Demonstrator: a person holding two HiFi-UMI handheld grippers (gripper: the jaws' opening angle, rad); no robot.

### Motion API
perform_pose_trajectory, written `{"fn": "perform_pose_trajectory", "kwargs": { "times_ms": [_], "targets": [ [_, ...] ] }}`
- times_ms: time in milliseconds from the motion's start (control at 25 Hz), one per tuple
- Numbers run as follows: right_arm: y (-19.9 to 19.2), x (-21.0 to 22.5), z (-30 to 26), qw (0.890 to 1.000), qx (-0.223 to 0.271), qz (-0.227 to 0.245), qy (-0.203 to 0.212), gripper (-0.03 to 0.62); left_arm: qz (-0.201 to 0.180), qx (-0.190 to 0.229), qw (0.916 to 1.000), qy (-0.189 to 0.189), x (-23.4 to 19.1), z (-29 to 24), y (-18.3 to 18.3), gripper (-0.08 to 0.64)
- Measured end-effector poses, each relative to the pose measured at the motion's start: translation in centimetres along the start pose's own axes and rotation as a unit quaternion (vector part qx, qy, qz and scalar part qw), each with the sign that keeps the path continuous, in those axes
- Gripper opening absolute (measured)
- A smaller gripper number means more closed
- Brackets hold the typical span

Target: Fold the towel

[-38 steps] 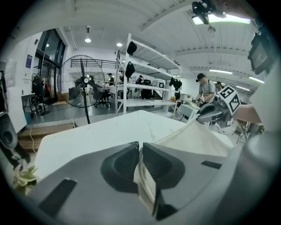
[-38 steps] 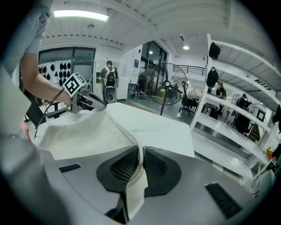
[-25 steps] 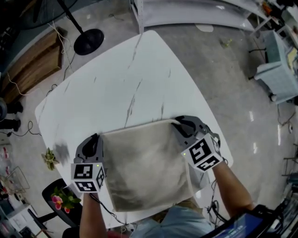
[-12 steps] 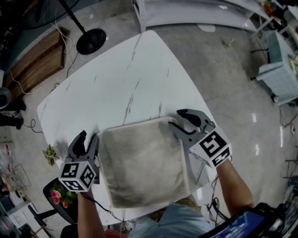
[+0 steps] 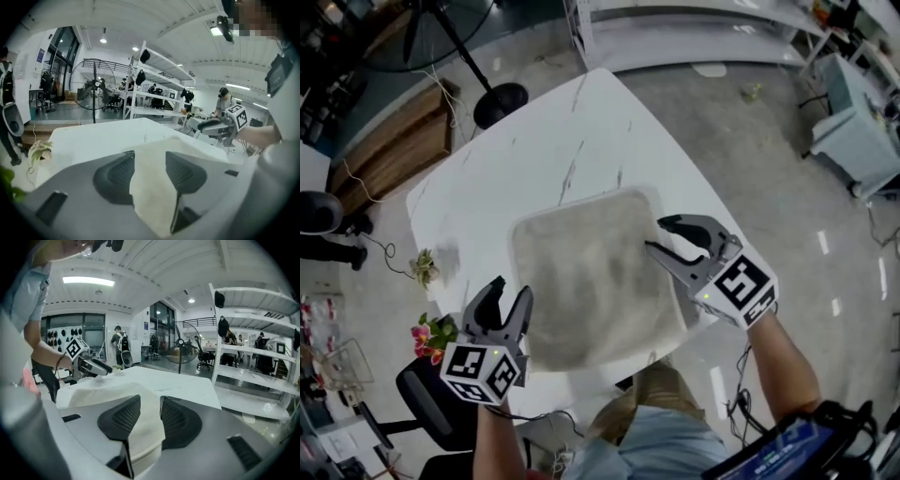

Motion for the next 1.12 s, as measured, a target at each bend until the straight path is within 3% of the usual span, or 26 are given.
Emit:
{"fn": "perform_pose_trajectory", "kwargs": {
  "times_ms": [200, 320, 440, 880, 1120],
  "targets": [
    [-5.2, -7.8, 4.0, 0.997, -0.055, 0.035, 0.042, 0.103, -0.017, -0.051, 0.9969, -0.056, 5.4, 4.6, -6.7, 0.184],
    [-10.2, -9.4, 5.4, 0.991, -0.124, 0.035, 0.024, 0.089, -0.023, -0.109, 0.9888, -0.100, 6.8, 5.2, -10.4, 0.179],
    [-14.2, -9.4, 6.4, 0.986, -0.165, 0.020, 0.007, 0.074, -0.021, -0.134, 0.9855, -0.102, 6.5, 5.9, -11.9, 0.157],
    [-15.7, -9.3, 8.0, 0.992, -0.123, -0.014, -0.006, 0.061, -0.042, -0.120, 0.9881, -0.087, 6.1, 6.5, -12.6, 0.109],
    [-15.7, -9.6, 7.8, 0.992, -0.120, 0.020, -0.015, 0.058, -0.063, -0.122, 0.9881, -0.068, 6.4, 6.4, -12.7, 0.106]
  ]
}}
Point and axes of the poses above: the fingertips, and each gripper's own axes: z backward along the fingers, x to its right, y out of its top, the point moved 9 cm from there along z, backward along the fingers, and after that the axes turned 13 degrees about -z, right-handed, at the moved point
